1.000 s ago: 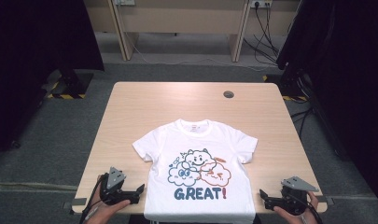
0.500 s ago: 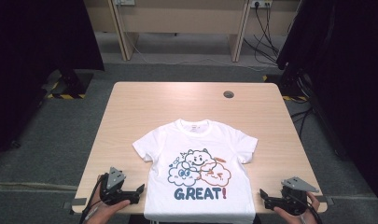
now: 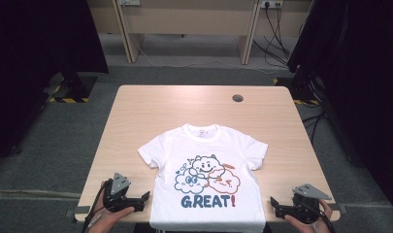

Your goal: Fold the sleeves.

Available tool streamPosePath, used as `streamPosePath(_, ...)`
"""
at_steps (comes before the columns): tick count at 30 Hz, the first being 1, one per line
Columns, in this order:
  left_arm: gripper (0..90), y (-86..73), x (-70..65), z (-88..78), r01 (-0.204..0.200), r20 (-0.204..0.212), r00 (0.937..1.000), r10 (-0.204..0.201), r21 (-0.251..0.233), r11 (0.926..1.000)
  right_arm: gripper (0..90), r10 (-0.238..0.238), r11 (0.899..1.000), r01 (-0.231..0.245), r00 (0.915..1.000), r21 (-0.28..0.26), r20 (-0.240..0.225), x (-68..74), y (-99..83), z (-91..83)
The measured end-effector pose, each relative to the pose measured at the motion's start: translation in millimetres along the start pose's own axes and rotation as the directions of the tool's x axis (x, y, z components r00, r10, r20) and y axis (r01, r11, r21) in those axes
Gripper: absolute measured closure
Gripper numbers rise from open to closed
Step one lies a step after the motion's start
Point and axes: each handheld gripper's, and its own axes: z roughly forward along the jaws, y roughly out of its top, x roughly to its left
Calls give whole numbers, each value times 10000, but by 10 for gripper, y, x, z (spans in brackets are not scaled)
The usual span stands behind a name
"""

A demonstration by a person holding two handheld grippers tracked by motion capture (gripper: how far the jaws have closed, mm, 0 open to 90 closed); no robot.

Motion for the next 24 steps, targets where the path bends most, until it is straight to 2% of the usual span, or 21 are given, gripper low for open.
streamPosePath(5, 43, 55, 91, -11, 545, 35, 9985, -545, 82, 9985, 3, -29, 10000, 29, 10000, -10, -16, -7, 3, 3)
streamPosePath(8, 42, 127, 145, -21, 648, -89, 9979, -648, 44, 9979, 3, -40, 10000, 40, 10000, -8, -23, -11, 4, 5)
streamPosePath(17, 56, 286, 206, 7, 485, -353, 9982, -480, 112, 9988, 3, -57, 10000, 57, 10000, -27, -52, -15, 4, 7)
streamPosePath(24, 81, 452, 289, 104, 415, -768, 9962, -406, 106, 9991, 3, -65, 10000, 65, 10000, -31, -60, -16, 4, 8)
